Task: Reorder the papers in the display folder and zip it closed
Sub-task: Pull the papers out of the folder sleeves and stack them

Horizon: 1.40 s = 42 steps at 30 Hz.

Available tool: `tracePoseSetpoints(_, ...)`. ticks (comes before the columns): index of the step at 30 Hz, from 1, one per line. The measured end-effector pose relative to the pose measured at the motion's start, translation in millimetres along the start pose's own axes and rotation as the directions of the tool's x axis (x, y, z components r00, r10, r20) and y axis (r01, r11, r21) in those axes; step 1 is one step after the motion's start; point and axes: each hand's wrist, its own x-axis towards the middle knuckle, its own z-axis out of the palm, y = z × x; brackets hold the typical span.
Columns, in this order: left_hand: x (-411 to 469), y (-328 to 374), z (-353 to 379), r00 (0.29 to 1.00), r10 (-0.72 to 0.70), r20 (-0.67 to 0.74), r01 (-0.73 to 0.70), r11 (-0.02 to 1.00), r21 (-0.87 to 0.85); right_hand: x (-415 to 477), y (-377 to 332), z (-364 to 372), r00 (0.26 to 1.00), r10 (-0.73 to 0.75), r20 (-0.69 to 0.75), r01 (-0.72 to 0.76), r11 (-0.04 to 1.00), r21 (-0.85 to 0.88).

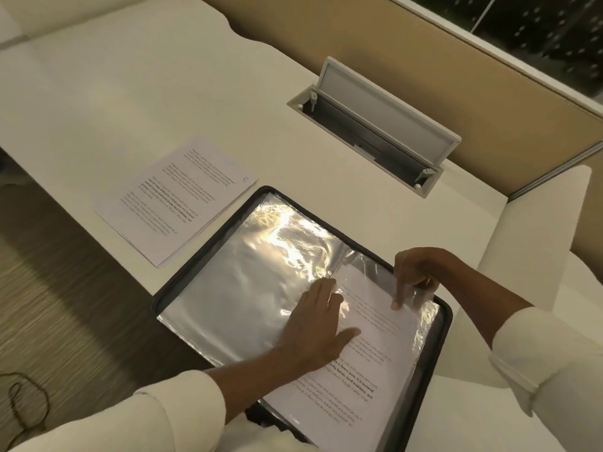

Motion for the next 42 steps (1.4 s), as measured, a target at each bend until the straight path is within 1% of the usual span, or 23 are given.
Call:
tracePoseSetpoints(3, -22, -5, 3, 0.995, 0.069, 0.068, -0.07, 0.997, 0.023, 5, 6, 0, 0.999, -0.032, -0.039, 0.031, 0.999, -0.018)
tracePoseSetpoints(7, -41, -7, 0, 0.978, 0.195, 0.081, -0.202, 0.974, 0.104, 7, 20, -10, 0.983, -0.115, -0.143, 0.125, 0.99, 0.062)
tracePoseSetpoints(10, -45, -5, -3, 0.974, 0.218, 0.064, -0.224, 0.967, 0.124, 10, 33, -20, 0.969, -0.158, -0.188, 0.185, 0.973, 0.141)
tracePoseSetpoints(14, -48, -5, -6, 0.965, 0.257, 0.048, -0.261, 0.953, 0.153, 13, 50, -34, 0.955, -0.169, -0.245, 0.216, 0.96, 0.179)
tracePoseSetpoints(17, -50, -5, -7, 0.965, 0.25, 0.081, -0.26, 0.954, 0.152, 17, 62, -46, 0.932, -0.147, -0.33, 0.223, 0.953, 0.206)
tracePoseSetpoints(19, -51, -5, -8, 0.964, 0.246, 0.097, -0.259, 0.953, 0.157, 21, 68, -54, 0.899, -0.117, -0.421, 0.223, 0.951, 0.212)
tracePoseSetpoints(21, -52, -5, -8, 0.964, 0.246, 0.105, -0.26, 0.954, 0.152, 24, 73, -59, 0.847, -0.084, -0.525, 0.215, 0.957, 0.193)
tracePoseSetpoints(23, -53, -6, -8, 0.963, 0.245, 0.109, -0.26, 0.953, 0.155, 27, 79, -64, 0.777, -0.06, -0.627, 0.223, 0.957, 0.185)
tracePoseSetpoints(25, -53, -7, -8, 0.964, 0.236, 0.119, -0.252, 0.957, 0.142, 29, 86, -69, 0.695, -0.022, -0.719, 0.271, 0.934, 0.233)
tracePoseSetpoints(27, -54, -7, -7, 0.963, 0.235, 0.13, -0.251, 0.96, 0.121, 28, 93, -73, 0.627, 0.037, -0.778, 0.324, 0.896, 0.304)
tracePoseSetpoints(30, -54, -7, -6, 0.96, 0.235, 0.153, -0.255, 0.958, 0.13, 25, 99, -78, 0.537, 0.11, -0.837, 0.357, 0.868, 0.344)
tracePoseSetpoints(33, -54, -8, -5, 0.957, 0.238, 0.166, -0.264, 0.952, 0.153, 15, 102, -81, 0.41, 0.157, -0.898, 0.414, 0.845, 0.337)
tracePoseSetpoints(36, -54, -6, -5, 0.951, 0.24, 0.196, -0.269, 0.953, 0.139, 0, 105, -84, 0.295, 0.167, -0.941, 0.493, 0.817, 0.3)
tracePoseSetpoints(39, -53, -6, -4, 0.947, 0.242, 0.21, -0.274, 0.951, 0.143, -21, 104, -86, 0.188, 0.2, -0.962, 0.579, 0.768, 0.273)
tracePoseSetpoints(42, -54, -7, -1, 0.948, 0.256, 0.191, -0.288, 0.944, 0.159, -47, 102, -88, 0.05, 0.199, -0.979, 0.62, 0.762, 0.187)
